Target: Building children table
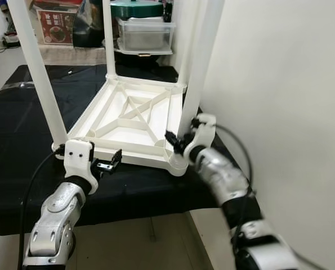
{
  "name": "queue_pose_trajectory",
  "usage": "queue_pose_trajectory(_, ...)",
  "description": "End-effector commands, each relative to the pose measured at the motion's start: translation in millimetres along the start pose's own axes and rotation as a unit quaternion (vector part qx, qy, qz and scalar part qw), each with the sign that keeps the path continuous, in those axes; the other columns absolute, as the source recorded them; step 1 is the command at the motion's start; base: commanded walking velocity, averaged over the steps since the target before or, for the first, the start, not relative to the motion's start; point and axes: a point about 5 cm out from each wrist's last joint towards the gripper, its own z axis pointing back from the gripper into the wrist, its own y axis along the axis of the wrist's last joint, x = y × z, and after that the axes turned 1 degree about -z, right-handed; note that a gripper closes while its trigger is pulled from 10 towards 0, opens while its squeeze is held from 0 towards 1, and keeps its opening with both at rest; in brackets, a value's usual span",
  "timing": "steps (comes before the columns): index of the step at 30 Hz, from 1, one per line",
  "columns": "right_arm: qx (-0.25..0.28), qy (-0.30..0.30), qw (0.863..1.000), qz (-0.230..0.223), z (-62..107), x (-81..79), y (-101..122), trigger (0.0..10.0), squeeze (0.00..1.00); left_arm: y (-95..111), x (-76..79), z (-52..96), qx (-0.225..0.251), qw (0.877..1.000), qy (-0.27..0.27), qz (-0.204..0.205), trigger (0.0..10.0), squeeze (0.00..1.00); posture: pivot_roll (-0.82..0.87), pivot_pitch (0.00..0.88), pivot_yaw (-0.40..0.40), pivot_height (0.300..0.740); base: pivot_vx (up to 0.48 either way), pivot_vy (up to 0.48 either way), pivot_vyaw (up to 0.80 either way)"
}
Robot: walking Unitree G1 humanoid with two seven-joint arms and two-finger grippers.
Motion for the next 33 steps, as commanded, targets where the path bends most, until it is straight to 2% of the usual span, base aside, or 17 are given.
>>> queue_pose_trajectory(1,0.02,0.079,0.997,0.003,-3.6,-23.5,8.9,10.0,0.0,-3.0,1.0,-0.4,-0.008,1.0,-0.001,0.002,10.0,0.0,0.1,0.0,-0.131,0.74,0.0,0.0,0.0)
queue_pose_trajectory(5,0.023,0.273,0.957,0.09,19.6,-50.0,13.8,10.0,0.0,-3.0,0.5,-1.7,-0.007,1.0,-0.003,0.002,10.0,0.0,0.1,0.0,-0.131,0.74,0.0,0.0,0.0)
queue_pose_trajectory(7,0.011,0.294,0.95,0.108,21.0,-53.2,7.0,10.0,0.0,-3.1,1.1,-2.4,-0.007,1.0,-0.004,0.002,10.0,0.0,0.11,0.0,-0.137,0.74,0.0,0.0,0.0)
queue_pose_trajectory(8,-0.006,0.295,0.947,0.13,18.7,-53.6,-4.0,2.9,0.0,-3.3,1.7,-2.9,-0.006,1.0,-0.004,0.002,10.0,0.0,0.11,0.0,-0.141,0.74,0.0,0.0,0.0)
queue_pose_trajectory(10,-0.018,0.295,0.945,0.143,16.8,-53.6,-11.2,2.9,0.0,-3.4,2.1,-3.2,-0.006,1.0,-0.004,0.002,10.0,0.0,0.11,0.0,-0.142,0.74,0.0,0.0,0.0)
queue_pose_trajectory(11,-0.025,0.284,0.947,0.145,13.2,-52.7,-17.1,0.0,0.0,-3.6,2.4,-2.8,-0.006,1.0,-0.004,0.002,10.0,0.0,0.12,0.0,-0.145,0.74,0.0,0.0,0.0)
queue_pose_trajectory(15,-0.033,0.19,0.973,0.127,-0.2,-40.3,-20.0,0.0,0.0,-4.1,2.3,-1.5,-0.006,1.0,-0.003,0.003,10.0,0.0,0.12,0.0,-0.147,0.74,0.0,0.0,0.0)
queue_pose_trajectory(16,-0.041,0.047,0.994,0.093,-9.7,-17.5,-19.7,0.0,0.0,-4.3,1.8,-0.5,-0.006,1.0,-0.002,0.004,10.0,0.0,0.12,0.0,-0.144,0.74,0.0,0.0,0.0)
queue_pose_trajectory(18,-0.041,0.047,0.994,0.093,-9.7,-17.5,-19.7,0.0,0.0,-4.3,1.8,-0.5,-0.006,1.0,-0.002,0.004,10.0,0.0,0.12,0.0,-0.144,0.74,0.0,0.0,0.0)
queue_pose_trajectory(19,-0.05,-0.088,0.993,0.058,-9.9,6.5,-21.9,0.0,0.0,-4.5,1.7,0.3,-0.006,1.0,-0.002,0.005,10.0,0.0,0.11,0.0,-0.141,0.74,0.0,0.0,0.0)
queue_pose_trajectory(20,-0.059,-0.214,0.975,0.031,-1.7,29.3,-27.3,0.0,0.0,-4.7,2.2,0.5,-0.006,1.0,-0.003,0.005,10.0,0.0,0.11,0.0,-0.138,0.74,0.0,0.0,0.0)
queue_pose_trajectory(21,-0.059,-0.214,0.975,0.031,-1.7,29.3,-27.3,0.0,0.0,-4.7,2.2,0.5,-0.006,1.0,-0.003,0.005,10.0,0.0,0.11,0.0,-0.138,0.74,0.0,0.0,0.0)
queue_pose_trajectory(23,-0.06,-0.357,0.932,0.006,23.5,57.6,-36.5,0.0,0.0,-4.9,3.7,0.2,-0.006,1.0,-0.005,0.005,10.0,0.0,0.11,0.0,-0.135,0.74,0.0,0.0,0.0)
queue_pose_trajectory(29,-0.054,-0.388,0.919,0.035,43.3,60.2,-39.7,0.0,0.0,-5.3,4.0,0.8,-0.008,1.0,-0.009,0.005,10.0,0.0,0.1,0.0,-0.126,0.74,0.0,0.0,0.0)
queue_pose_trajectory(31,-0.063,-0.372,0.925,0.047,43.1,58.7,-39.1,1.6,0.0,-5.2,3.7,0.9,-0.009,1.0,-0.009,0.005,10.0,0.0,0.09,0.0,-0.125,0.74,0.0,0.0,0.0)
queue_pose_trajectory(32,-0.057,-0.343,0.937,0.045,37.0,54.5,-35.1,10.0,0.0,-5.0,3.5,0.7,-0.008,1.0,-0.01,0.005,10.0,0.0,0.08,0.0,-0.124,0.74,0.0,0.0,0.0)
queue_pose_trajectory(33,-0.057,-0.343,0.937,0.045,37.0,54.5,-35.1,10.0,0.0,-5.0,3.5,0.7,-0.008,1.0,-0.01,0.005,10.0,0.0,0.08,0.0,-0.124,0.74,0.0,0.0,0.0)
